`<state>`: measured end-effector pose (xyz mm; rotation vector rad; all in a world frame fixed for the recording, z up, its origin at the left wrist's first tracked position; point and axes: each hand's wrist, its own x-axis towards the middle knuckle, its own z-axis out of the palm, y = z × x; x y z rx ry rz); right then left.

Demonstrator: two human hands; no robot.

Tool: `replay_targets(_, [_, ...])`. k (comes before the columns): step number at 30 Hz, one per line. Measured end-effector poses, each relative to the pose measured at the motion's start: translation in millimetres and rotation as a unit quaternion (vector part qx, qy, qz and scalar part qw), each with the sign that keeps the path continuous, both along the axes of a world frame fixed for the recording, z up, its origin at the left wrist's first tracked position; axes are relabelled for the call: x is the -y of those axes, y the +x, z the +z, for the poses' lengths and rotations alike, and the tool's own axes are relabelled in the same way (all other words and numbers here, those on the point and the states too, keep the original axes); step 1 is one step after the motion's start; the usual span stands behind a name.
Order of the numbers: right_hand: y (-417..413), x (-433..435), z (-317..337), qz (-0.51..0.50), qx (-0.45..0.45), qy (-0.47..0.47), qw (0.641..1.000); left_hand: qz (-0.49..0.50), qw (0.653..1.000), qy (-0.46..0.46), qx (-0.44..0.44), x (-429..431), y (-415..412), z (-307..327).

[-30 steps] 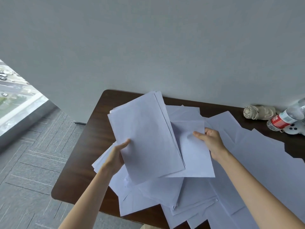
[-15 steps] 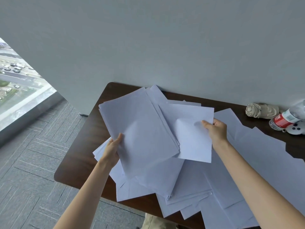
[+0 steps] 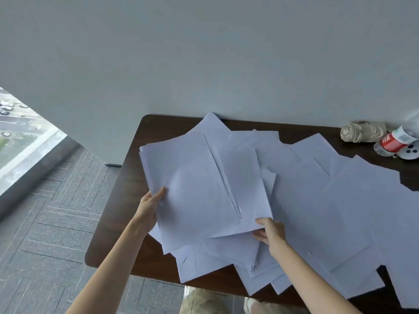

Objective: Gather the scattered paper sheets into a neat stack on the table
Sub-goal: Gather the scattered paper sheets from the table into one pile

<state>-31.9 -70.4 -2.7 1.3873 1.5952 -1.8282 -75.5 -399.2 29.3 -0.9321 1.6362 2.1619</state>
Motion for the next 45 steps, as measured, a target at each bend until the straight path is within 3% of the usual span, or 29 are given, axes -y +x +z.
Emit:
replay_targets(2, [2, 3, -5, 0.026, -0.003, 0.034, 0.999, -0.027, 1.000, 0.003, 0.005, 8, -6, -8])
replay_targets(4, [3, 4, -8, 0.028, -0.022, 0.140, 0.989, -0.057, 0.998, 0.007, 0.014, 14, -13, -14])
replay_targets(7, [9, 13, -10, 0.119, -0.032, 0.238, 0.964, -0.106, 0.994, 0.014, 0.027, 19, -22, -20])
replay_targets(12, [36, 26, -16, 0.184, 0.015, 0.254, 0.949, -0.163, 0.985, 0.053, 0.022, 2, -30, -21])
replay_targets(18, [66, 27, -20, 0.190, 0.041, 0.261, 0.946, -0.221, 0.974, 0.021, 0.038, -35, -40, -30])
replay_targets(23, [63, 22, -24, 0.183, 0.051, 0.269, 0.944, -0.253, 0.964, -0.080, 0.017, -64, -44, -44])
replay_targets(27, [58, 21, -22, 0.189, 0.060, 0.311, 0.929, -0.275, 0.917, -0.288, 0.002, -75, -43, -49])
replay_targets(30, [49, 19, -14, 0.173, 0.034, 0.337, 0.925, -0.243, 0.896, -0.371, -0.009, -81, -36, -45])
replay_targets(35, [21, 17, -3, 0.082, -0.024, 0.274, 0.958, -0.251, 0.892, -0.376, 0.007, -93, -26, -50])
replay_targets(40, [-1, 16, -9, 0.031, 0.000, 0.148, 0.989, -0.314, 0.874, -0.370, 0.032, -109, -15, -47])
replay_targets(45, [-12, 9, -3, -0.028, 0.027, 0.083, 0.996, -0.301, 0.875, -0.373, 0.059, -108, -20, -44])
